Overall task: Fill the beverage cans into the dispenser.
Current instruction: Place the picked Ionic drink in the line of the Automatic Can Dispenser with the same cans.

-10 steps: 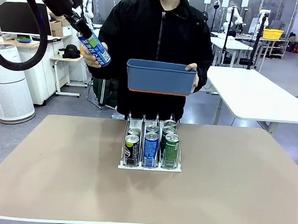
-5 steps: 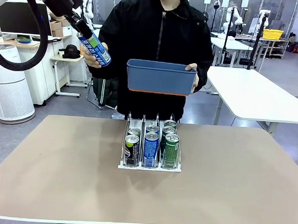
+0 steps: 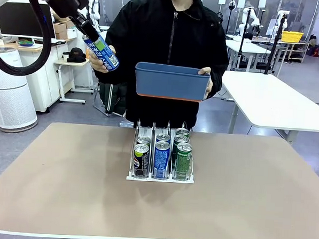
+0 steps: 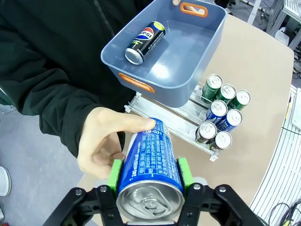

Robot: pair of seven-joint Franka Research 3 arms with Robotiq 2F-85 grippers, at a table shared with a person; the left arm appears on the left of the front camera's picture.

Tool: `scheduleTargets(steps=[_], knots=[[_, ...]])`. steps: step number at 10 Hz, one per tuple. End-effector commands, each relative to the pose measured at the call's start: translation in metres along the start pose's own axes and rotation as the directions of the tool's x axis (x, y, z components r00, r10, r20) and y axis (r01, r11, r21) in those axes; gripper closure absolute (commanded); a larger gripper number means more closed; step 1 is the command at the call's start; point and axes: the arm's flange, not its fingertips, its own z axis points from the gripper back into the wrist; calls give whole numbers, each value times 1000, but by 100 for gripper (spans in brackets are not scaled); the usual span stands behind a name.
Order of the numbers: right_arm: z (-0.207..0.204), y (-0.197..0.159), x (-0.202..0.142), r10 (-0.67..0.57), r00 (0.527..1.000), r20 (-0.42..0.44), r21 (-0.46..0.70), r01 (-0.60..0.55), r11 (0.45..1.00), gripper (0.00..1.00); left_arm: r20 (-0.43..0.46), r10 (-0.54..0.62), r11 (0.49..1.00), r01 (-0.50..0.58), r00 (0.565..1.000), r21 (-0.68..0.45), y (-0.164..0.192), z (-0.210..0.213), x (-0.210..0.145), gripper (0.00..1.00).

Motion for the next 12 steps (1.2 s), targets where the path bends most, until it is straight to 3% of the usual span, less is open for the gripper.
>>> scheduleTargets(steps=[1,12], knots=[[0,1,0,1,1000,-3,2,-1,1000,0,0,-1,1000,1,1000,0,0,1,-1,62],[0,1,0,1,1000,-3,2,-1,1000,0,0,-1,1000,1,1000,0,0,1,-1,62]])
